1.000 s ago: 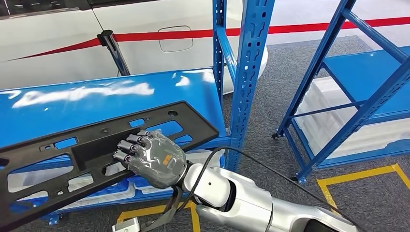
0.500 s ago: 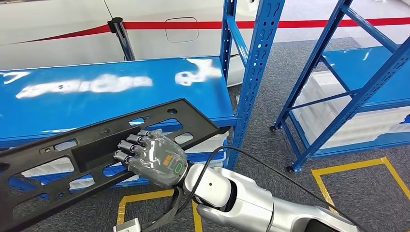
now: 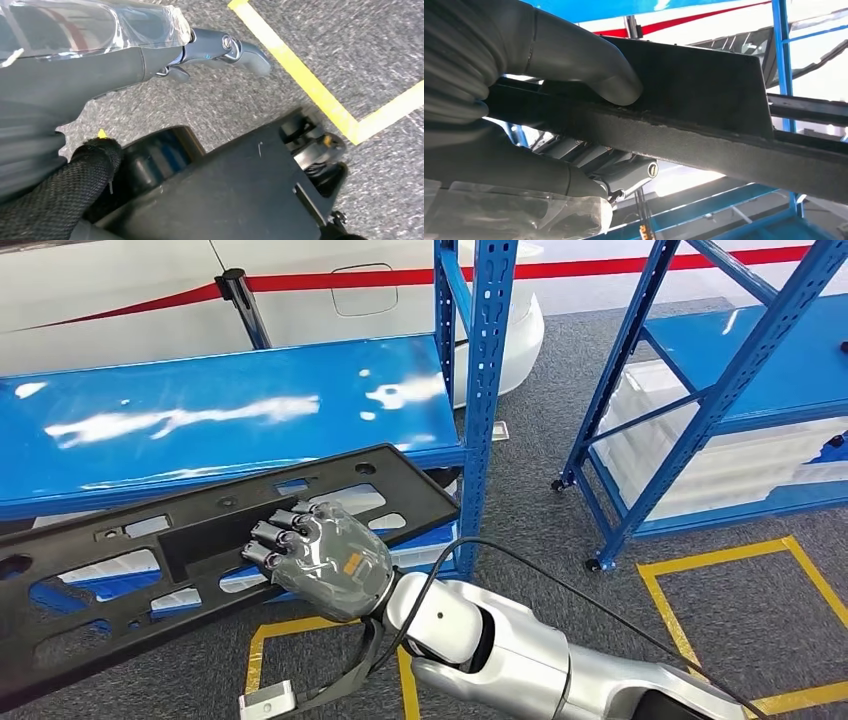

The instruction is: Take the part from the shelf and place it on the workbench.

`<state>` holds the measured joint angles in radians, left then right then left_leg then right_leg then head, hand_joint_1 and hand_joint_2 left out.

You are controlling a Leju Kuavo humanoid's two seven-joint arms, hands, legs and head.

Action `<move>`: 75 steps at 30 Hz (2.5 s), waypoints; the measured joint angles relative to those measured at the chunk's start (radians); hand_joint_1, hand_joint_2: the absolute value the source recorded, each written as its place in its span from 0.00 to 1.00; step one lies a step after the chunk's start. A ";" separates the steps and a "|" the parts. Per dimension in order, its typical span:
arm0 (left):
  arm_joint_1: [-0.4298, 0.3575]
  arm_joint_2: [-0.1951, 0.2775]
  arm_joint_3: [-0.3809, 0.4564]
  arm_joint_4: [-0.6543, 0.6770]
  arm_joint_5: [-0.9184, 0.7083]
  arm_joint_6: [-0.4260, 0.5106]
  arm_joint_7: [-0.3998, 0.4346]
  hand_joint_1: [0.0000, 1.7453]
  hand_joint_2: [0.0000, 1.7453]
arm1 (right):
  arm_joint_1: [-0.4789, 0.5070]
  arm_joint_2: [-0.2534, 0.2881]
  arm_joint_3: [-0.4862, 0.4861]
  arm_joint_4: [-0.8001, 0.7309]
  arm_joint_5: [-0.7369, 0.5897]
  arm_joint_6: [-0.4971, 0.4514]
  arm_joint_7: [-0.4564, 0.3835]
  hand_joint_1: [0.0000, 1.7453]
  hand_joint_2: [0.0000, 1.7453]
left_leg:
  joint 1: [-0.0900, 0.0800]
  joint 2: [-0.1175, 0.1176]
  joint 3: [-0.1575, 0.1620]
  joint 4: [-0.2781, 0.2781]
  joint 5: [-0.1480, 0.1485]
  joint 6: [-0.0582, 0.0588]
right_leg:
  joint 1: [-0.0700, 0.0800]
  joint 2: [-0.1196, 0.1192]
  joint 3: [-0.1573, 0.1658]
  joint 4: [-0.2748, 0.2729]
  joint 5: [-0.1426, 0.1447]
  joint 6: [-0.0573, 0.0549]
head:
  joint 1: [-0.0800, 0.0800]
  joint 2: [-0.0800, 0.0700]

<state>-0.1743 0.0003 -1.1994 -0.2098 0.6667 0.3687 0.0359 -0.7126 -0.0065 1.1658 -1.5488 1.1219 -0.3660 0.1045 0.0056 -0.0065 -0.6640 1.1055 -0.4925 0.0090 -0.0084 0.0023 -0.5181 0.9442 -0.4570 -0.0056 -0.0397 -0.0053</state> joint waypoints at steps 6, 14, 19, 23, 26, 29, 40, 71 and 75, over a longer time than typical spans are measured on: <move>-0.002 0.001 -0.001 0.000 -0.002 -0.001 0.004 0.00 1.00 | 0.000 0.000 -0.003 -0.001 -0.001 0.002 0.002 1.00 1.00 | 0.002 0.000 0.091 0.043 0.010 -0.002 | 0.001 0.002 -0.070 0.002 0.058 0.006 | 0.000 0.000; 0.004 0.003 -0.006 0.000 0.000 0.002 0.008 0.00 1.00 | -0.004 0.000 -0.010 -0.005 -0.013 0.003 -0.003 1.00 1.00 | -0.002 -0.001 0.181 -0.186 0.044 0.042 | 0.006 0.003 -0.143 0.071 0.036 0.041 | 0.003 0.000; 0.003 0.002 -0.006 0.000 -0.001 0.002 0.005 0.00 1.00 | -0.002 -0.001 -0.010 -0.002 -0.022 0.003 -0.003 1.00 1.00 | -0.006 0.003 0.115 -0.183 0.099 0.051 | 0.003 0.002 -0.189 0.336 -0.088 0.048 | 0.006 0.000; 0.002 0.001 -0.006 0.000 -0.001 0.003 0.002 0.00 1.00 | -0.003 0.001 -0.010 -0.002 -0.022 0.003 -0.003 1.00 1.00 | -0.011 -0.006 0.073 -0.176 0.133 0.041 | 0.004 0.016 0.009 0.084 -0.022 0.034 | 0.006 0.000; 0.001 0.001 -0.006 0.000 -0.001 0.013 -0.001 0.00 1.00 | -0.005 0.005 -0.011 -0.002 -0.021 0.005 -0.002 1.00 1.00 | -0.012 -0.016 0.062 -0.176 0.155 0.022 | 0.008 0.023 0.067 -0.021 -0.041 0.023 | 0.006 0.000; 0.003 0.002 -0.006 0.000 0.001 0.019 -0.002 0.00 1.00 | -0.005 0.006 -0.011 -0.001 -0.018 0.008 0.001 1.00 1.00 | -0.005 -0.019 0.031 -0.123 0.114 0.004 | 0.004 -0.001 0.049 -0.022 -0.019 0.004 | 0.004 0.000; 0.009 0.006 -0.003 0.000 0.000 0.019 -0.002 0.00 1.00 | -0.005 0.009 -0.011 0.005 -0.018 0.007 0.000 1.00 1.00 | -0.012 0.056 0.163 -0.185 0.074 0.008 | 0.014 -0.084 0.000 -0.019 0.019 0.012 | 0.002 0.000; 0.005 0.012 -0.004 0.000 -0.039 0.012 0.025 0.00 1.00 | -0.001 0.006 -0.011 0.004 -0.023 0.027 0.013 1.00 1.00 | -0.016 0.054 0.104 -0.165 0.090 0.012 | 0.007 -0.085 -0.038 0.014 0.017 0.019 | -0.002 0.000; 0.006 0.012 -0.004 0.000 -0.045 0.002 0.033 0.00 1.00 | 0.001 0.000 -0.012 -0.002 -0.019 0.031 0.024 1.00 1.00 | -0.005 0.015 0.106 -0.177 0.103 0.033 | 0.004 -0.057 -0.057 0.070 -0.026 0.038 | 0.001 0.000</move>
<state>-0.1686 0.0127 -1.2032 -0.2099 0.6213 0.3711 0.0685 -0.7114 -0.0070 1.1537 -1.5508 1.1025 -0.3348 0.1287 0.0006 0.0089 -0.5583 0.9288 -0.3890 0.0424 -0.0045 -0.0544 -0.5750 1.0143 -0.4828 0.0324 -0.0386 -0.0051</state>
